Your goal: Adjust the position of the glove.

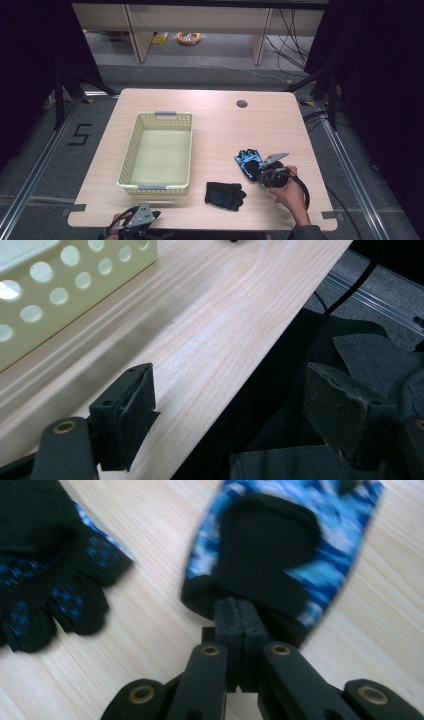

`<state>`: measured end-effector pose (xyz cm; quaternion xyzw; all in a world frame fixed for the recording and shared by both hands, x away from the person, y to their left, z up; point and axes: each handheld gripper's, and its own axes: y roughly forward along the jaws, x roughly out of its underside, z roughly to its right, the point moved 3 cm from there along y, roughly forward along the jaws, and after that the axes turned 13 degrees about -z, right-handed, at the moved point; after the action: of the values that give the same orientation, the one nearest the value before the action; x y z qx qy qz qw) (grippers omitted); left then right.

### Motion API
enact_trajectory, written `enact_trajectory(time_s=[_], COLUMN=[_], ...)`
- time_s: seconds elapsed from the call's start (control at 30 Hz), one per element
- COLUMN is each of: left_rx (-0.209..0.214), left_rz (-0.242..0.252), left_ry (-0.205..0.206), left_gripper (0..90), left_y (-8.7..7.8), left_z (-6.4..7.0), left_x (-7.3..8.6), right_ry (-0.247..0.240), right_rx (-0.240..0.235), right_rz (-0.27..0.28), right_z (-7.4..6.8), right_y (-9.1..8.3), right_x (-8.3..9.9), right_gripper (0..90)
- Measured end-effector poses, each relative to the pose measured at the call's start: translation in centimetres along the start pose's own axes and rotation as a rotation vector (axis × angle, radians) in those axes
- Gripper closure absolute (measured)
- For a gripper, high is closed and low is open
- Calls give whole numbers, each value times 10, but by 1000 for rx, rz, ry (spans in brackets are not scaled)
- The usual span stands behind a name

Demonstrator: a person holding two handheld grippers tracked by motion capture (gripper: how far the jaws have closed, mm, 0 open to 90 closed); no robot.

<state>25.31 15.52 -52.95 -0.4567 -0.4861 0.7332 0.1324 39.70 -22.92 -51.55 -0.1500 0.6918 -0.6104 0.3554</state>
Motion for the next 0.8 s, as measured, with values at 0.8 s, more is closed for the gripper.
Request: enact_trajectory(time_s=[0.8], left_rx=[1], left_rz=[-2], left_ry=[-7], left_gripper=[208], left_y=[0], left_z=[0], left_x=[0], right_ry=[10], right_rx=[-55], right_rz=[45], right_z=[-15], right_y=[33], right_x=[-88], right_gripper=[900])
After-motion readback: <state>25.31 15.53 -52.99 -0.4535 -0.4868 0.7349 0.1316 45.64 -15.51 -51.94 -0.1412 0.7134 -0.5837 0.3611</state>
